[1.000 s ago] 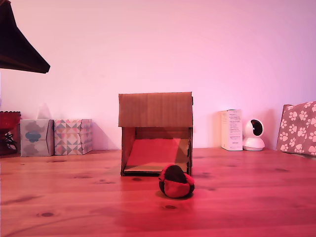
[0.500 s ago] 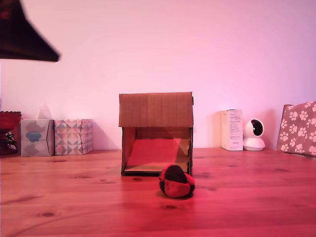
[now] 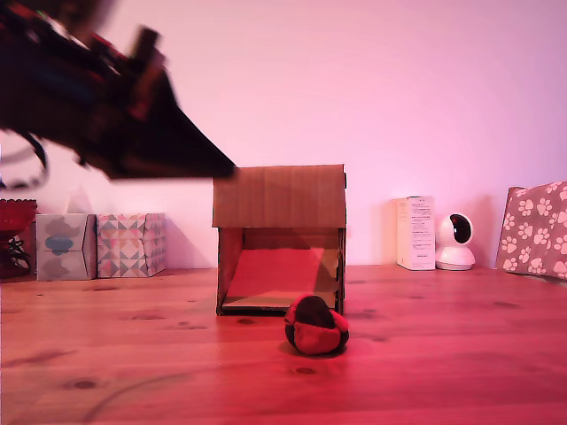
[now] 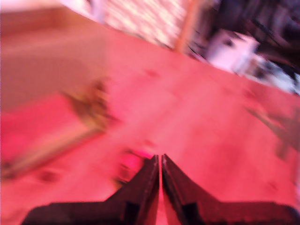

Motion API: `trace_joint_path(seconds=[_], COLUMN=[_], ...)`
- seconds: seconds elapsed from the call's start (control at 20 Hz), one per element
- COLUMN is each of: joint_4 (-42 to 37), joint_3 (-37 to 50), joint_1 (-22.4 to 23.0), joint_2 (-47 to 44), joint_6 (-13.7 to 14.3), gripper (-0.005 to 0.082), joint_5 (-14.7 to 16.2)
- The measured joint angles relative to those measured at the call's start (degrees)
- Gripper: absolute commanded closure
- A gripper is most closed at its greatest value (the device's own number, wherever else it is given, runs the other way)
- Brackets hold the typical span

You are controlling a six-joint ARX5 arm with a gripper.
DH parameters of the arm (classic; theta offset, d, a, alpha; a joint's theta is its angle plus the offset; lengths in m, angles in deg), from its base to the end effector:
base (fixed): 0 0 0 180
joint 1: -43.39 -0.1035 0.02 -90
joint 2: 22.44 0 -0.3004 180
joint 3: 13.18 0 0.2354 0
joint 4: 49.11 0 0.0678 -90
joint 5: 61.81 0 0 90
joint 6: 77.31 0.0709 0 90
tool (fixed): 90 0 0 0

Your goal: Drop the footbag into the cardboard dice tower

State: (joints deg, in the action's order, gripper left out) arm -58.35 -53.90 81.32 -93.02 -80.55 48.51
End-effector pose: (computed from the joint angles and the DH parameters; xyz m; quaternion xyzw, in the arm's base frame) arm 0.1820 -0.1731 0.2223 0.0031 0.1903 -0.4737 0.8599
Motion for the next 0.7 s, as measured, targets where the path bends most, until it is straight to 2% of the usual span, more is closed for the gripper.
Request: trace_joint_path(seconds=[0.2,0.25,0.3,0.4,0.45,0.5,0.7], joint_4=[0.9,0.6,0.4,0.4,0.2,-0.5,-5.6], joint_3=[0.0,0.0,0.0,0.0,0.0,0.0,0.0], joint_1=[2.2,2.6,2.7,2.8,2.8,2.9,2.9], joint_2=[-2.3,-2.3,-2.3,-2.3,-2.3,-2.3,-5.8], joint_6=[0.3,0.3,0.4,0.5,0.4,0.4,0.7], gripper=[0.0784,0.0738,0.0585,0.0109,-0.0038,0.0,0.0004], joint_5=[0.5,0.5,0.5,0.5,0.2,-0.7,-2.9])
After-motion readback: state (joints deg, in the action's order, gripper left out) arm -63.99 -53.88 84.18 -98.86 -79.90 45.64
